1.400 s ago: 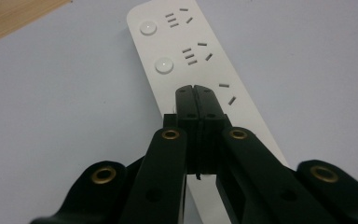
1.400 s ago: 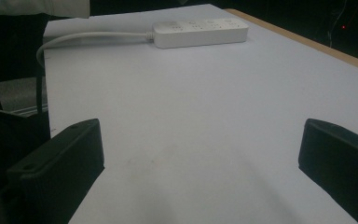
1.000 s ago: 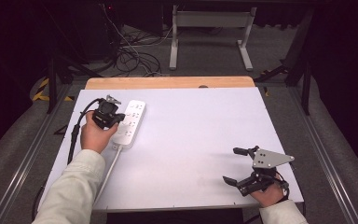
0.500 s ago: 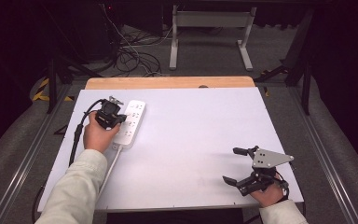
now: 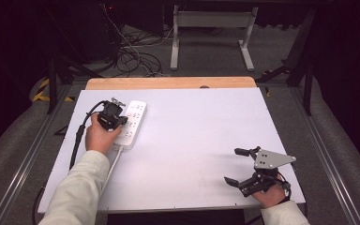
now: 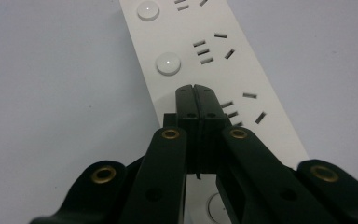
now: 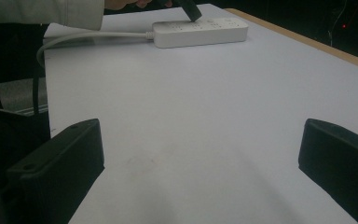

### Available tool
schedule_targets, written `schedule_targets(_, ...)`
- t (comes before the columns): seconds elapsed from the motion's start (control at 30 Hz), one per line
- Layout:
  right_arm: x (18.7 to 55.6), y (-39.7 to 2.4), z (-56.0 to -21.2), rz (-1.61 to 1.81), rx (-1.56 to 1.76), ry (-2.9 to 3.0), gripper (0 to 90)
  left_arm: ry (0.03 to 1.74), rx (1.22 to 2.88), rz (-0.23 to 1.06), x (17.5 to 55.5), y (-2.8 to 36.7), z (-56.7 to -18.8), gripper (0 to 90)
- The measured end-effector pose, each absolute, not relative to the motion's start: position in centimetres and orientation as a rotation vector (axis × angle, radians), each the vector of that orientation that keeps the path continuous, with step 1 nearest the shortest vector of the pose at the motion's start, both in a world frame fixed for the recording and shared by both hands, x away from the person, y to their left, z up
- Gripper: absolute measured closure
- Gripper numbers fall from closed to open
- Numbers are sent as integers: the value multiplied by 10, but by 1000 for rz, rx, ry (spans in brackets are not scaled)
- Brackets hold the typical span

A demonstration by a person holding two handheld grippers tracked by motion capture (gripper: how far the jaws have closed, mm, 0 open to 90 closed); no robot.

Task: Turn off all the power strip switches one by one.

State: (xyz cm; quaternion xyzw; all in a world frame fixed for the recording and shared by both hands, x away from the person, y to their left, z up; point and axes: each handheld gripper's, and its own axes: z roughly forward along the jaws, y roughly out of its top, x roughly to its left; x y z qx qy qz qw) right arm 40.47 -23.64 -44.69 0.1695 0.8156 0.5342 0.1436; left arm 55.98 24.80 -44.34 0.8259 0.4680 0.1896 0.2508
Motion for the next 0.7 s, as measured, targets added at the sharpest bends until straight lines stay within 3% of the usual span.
schedule_targets(0.7, 404, -236, -447, 1539, 485, 2354, 4, 1245, 2272, 526, 557, 244, -445, 900)
